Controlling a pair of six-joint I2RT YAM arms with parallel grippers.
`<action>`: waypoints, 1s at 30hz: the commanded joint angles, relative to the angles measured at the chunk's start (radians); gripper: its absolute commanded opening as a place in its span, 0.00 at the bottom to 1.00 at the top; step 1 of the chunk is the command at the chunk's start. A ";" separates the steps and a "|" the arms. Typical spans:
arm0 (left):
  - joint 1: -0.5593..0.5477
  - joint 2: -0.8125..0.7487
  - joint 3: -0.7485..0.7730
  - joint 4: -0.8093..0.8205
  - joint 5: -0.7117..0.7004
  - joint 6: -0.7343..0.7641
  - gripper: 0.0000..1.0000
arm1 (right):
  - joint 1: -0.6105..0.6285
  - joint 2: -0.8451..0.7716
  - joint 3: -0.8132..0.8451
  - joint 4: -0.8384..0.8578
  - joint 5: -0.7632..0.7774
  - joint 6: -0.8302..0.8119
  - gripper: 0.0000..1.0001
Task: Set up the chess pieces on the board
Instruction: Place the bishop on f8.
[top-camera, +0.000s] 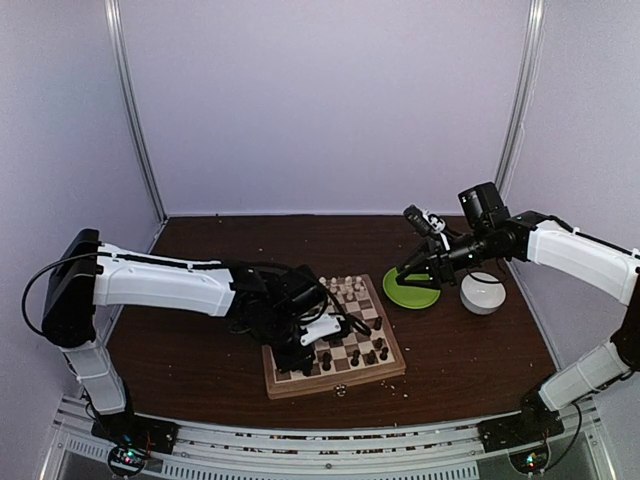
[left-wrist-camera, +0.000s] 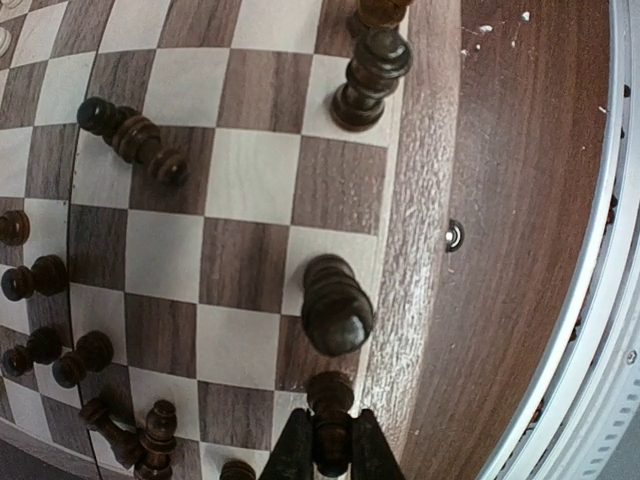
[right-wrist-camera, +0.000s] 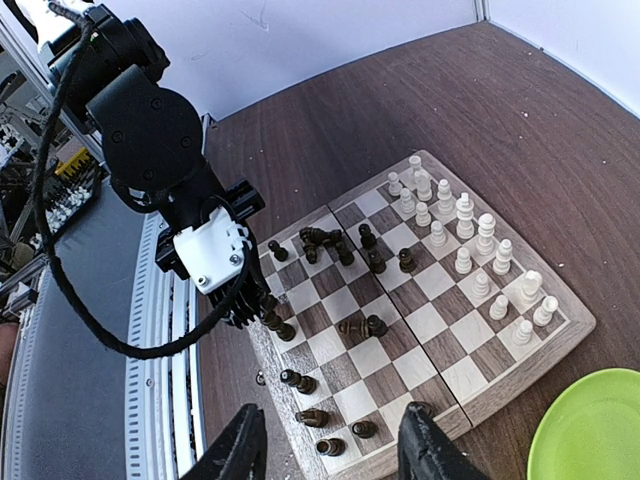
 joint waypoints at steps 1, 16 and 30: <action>-0.005 0.009 0.026 0.034 0.000 0.015 0.00 | -0.003 0.010 0.000 0.001 -0.005 -0.009 0.45; -0.008 0.030 0.050 0.047 0.005 0.017 0.01 | -0.003 0.024 0.002 -0.007 -0.009 -0.016 0.45; -0.013 0.032 0.059 0.033 -0.006 0.014 0.22 | -0.003 0.036 0.008 -0.019 -0.007 -0.023 0.45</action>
